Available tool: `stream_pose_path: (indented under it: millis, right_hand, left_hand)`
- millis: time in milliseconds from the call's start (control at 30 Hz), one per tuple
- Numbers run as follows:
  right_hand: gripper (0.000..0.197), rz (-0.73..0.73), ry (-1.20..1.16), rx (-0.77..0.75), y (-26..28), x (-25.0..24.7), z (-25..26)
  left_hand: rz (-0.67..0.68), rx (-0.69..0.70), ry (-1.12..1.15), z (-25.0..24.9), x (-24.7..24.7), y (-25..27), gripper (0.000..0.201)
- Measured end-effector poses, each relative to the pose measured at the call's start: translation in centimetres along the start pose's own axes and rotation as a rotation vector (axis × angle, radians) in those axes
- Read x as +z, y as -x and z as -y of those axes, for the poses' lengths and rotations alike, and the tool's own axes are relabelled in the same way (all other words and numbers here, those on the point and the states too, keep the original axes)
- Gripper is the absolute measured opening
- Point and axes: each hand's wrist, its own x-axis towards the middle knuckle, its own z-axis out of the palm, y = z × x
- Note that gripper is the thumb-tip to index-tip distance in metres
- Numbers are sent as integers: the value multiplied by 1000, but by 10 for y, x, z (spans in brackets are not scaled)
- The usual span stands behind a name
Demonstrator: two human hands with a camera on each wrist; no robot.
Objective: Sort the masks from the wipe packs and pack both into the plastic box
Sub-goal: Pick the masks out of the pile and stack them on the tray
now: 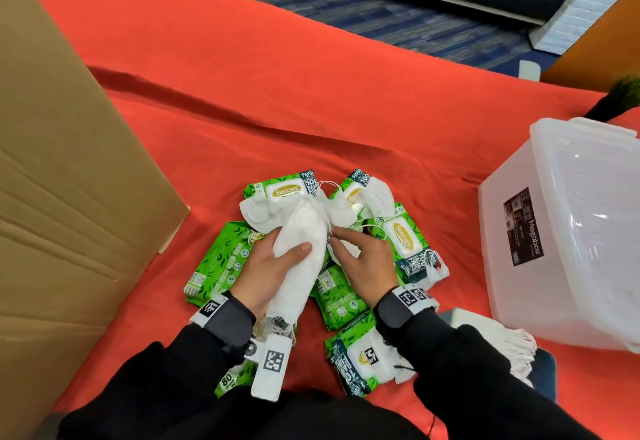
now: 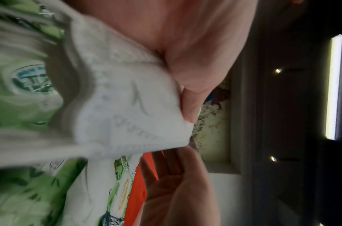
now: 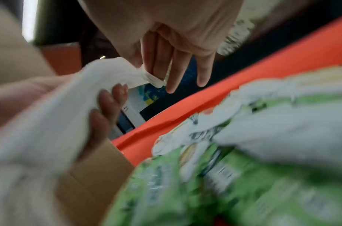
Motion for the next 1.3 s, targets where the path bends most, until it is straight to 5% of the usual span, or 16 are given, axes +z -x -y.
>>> stream_pose_path:
  millis: [133,267,633,767,867,967,1200,1300]
  right_hand:
    - [16,-35,-801,605,2,2,19]
    - [18,0,-990,825,-7,-8,17]
    - [42,-13,-999,530,-5,-21,40]
    - [71,126,-1062,375,-19,-49,44]
    - [89,271,-885,210,-24,-60,49]
    - [83,328,-823,180,-24,-50,59]
    - [56,316,-1303,414,-5,-31,67]
    - [55,393,-1117,346,-3,-35,65]
  left_hand:
    - [20,211,-462,-6,-4,-2,35]
    - [88,326,-621,-14,-5,1,39]
    - [236,279,-350,-29,-12,3,43]
    - [284,277,-319,-33,-9,6,46]
    - [347,240,-265,-36,-5,5,47]
    - [420,186,-192,-37,6,6,48]
    - [457,115,-18,-39,18,11,51]
    - [501,63,-53,-40,16,10,49]
